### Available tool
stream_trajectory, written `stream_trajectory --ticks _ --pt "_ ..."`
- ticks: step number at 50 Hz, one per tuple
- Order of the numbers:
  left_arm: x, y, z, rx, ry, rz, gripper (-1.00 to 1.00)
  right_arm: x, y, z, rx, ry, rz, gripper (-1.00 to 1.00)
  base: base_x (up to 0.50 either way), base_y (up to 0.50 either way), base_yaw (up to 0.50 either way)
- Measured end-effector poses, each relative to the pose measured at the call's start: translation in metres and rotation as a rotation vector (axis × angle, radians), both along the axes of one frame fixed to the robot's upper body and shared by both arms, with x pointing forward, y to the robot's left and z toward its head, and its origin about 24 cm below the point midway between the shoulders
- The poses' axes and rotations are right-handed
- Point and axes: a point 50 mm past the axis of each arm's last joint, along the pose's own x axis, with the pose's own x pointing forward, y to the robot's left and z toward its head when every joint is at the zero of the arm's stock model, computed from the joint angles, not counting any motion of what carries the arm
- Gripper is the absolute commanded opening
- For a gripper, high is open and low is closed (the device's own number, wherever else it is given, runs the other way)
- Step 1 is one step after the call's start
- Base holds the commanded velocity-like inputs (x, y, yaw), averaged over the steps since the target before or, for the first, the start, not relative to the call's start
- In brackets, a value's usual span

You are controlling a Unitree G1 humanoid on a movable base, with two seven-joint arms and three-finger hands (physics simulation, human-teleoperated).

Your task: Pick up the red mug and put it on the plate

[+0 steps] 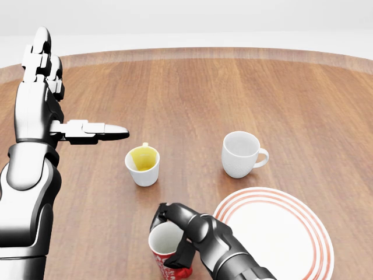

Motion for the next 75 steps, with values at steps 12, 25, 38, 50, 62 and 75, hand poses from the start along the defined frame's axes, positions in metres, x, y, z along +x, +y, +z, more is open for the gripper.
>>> stream_trajectory --ticks 12,25,38,50,62,75 --pt "-0.001 0.0 0.001 0.002 -0.008 0.0 1.0 0.003 -0.001 0.003 0.006 -0.025 -0.013 -1.0 0.0 0.0 0.0" --pt "-0.002 -0.001 0.003 0.006 -0.015 -0.001 1.0 0.018 0.0 0.029 0.05 -0.127 0.003 -1.0 0.0 0.0 0.0" --pt "-0.002 -0.004 0.004 0.009 -0.021 -0.006 1.0 0.026 0.002 0.057 0.085 -0.232 0.054 -1.0 0.0 0.0 0.0" --pt "-0.002 -0.005 0.005 0.01 -0.025 -0.01 1.0 0.028 0.001 0.077 0.105 -0.301 0.089 -1.0 0.0 0.0 0.0" --pt "-0.002 -0.007 0.006 0.012 -0.03 -0.014 1.0 0.029 -0.007 0.09 0.121 -0.341 0.097 -1.0 0.0 0.0 0.0" --pt "-0.002 -0.008 0.006 0.014 -0.031 -0.016 1.0 0.03 -0.018 0.092 0.121 -0.354 0.077 -1.0 0.0 0.0 0.0"
